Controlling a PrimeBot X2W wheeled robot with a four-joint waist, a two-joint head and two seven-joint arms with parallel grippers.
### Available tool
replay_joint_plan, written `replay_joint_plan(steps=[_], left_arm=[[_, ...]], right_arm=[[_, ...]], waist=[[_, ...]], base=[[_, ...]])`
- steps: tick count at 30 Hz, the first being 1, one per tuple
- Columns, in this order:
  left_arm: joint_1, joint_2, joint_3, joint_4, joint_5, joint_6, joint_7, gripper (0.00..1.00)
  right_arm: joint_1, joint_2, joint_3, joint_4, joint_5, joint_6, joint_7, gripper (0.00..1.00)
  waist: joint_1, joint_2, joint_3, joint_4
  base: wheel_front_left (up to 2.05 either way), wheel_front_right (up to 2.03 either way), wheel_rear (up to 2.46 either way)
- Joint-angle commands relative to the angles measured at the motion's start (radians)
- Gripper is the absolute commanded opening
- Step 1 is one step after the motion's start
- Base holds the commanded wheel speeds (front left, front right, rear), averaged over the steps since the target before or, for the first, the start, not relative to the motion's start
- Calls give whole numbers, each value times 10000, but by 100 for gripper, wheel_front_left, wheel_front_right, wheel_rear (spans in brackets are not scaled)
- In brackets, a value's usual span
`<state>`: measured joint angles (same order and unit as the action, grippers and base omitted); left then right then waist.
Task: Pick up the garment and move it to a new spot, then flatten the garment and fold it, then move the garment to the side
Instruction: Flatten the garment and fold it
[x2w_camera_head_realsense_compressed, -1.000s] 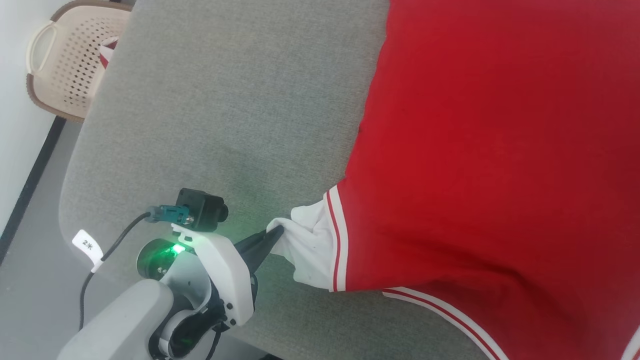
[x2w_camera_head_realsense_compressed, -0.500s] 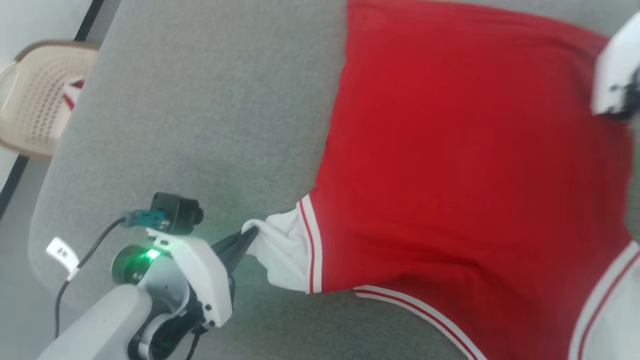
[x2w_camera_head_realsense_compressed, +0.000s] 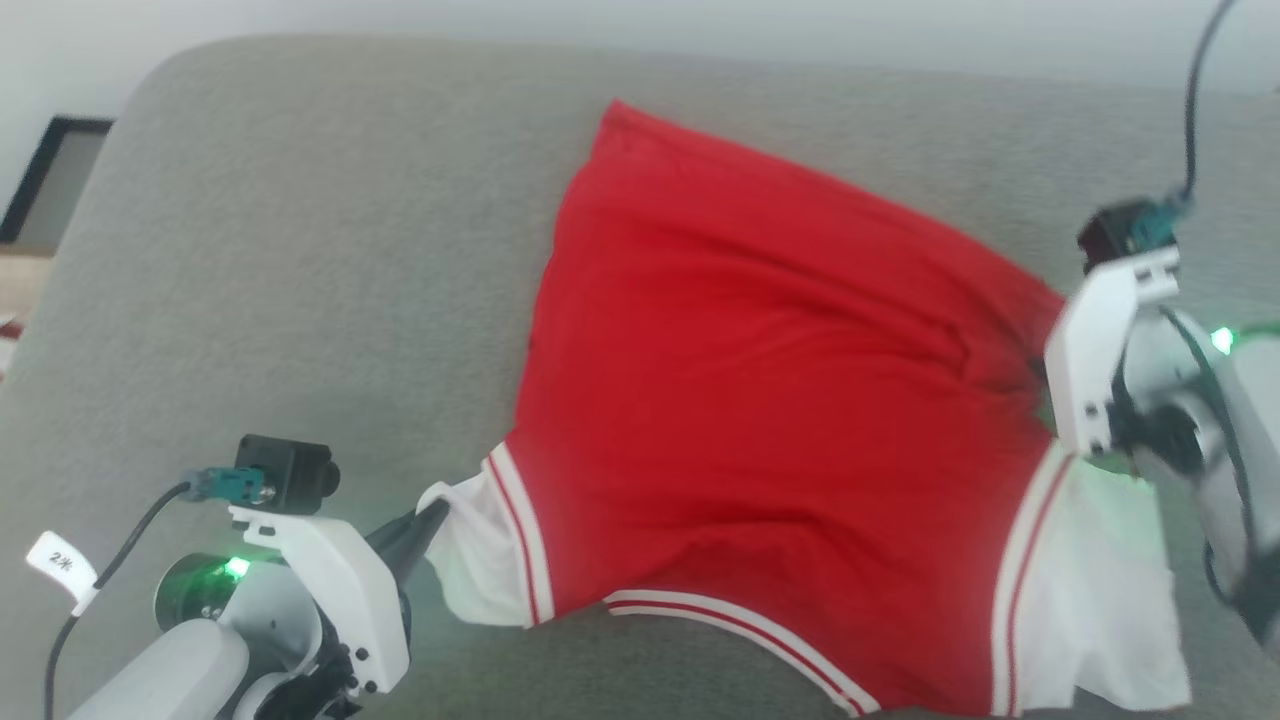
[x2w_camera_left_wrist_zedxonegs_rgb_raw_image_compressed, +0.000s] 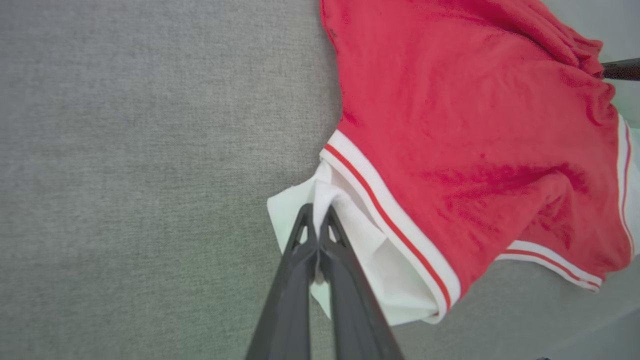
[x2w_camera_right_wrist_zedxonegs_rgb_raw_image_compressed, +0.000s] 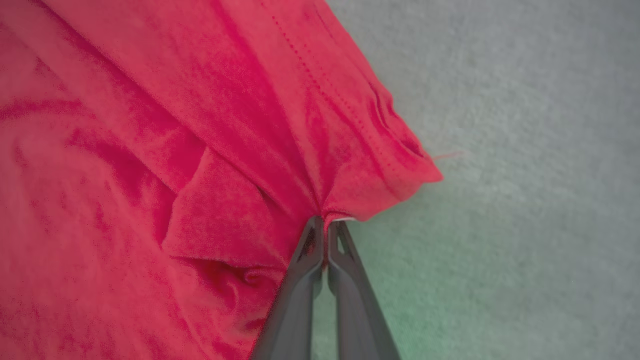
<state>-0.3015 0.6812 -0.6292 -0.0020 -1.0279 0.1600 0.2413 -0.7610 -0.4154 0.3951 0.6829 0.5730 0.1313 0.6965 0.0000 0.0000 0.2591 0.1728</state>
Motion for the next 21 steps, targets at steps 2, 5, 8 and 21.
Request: replay_joint_plan(steps=[2, 5, 8, 21], left_arm=[[208, 124, 85, -100, -46, 103, -20, 0], [340, 224, 128, -170, -103, 143, -13, 0], [395, 286, 141, -257, -134, 173, -14, 0], [599, 432, 183, -321, -199, 78, -163, 0]], right_arm=[[1192, -526, 53, -1264, 599, -11, 52, 0], [2279, -802, -172, -2433, 1035, -10, 112, 0], [3407, -991, -440, -3460, 1216, -10, 313, 0], [6974, 48, -2480, -5518, 236, -11, 290, 0]], waist=[[0, 0, -428, -617], [0, 0, -539, -841], [0, 0, -611, -993], [0, 0, -649, -1276]], base=[[0, 0, 0], [0, 0, 0], [0, 0, 0], [0, 0, 0]])
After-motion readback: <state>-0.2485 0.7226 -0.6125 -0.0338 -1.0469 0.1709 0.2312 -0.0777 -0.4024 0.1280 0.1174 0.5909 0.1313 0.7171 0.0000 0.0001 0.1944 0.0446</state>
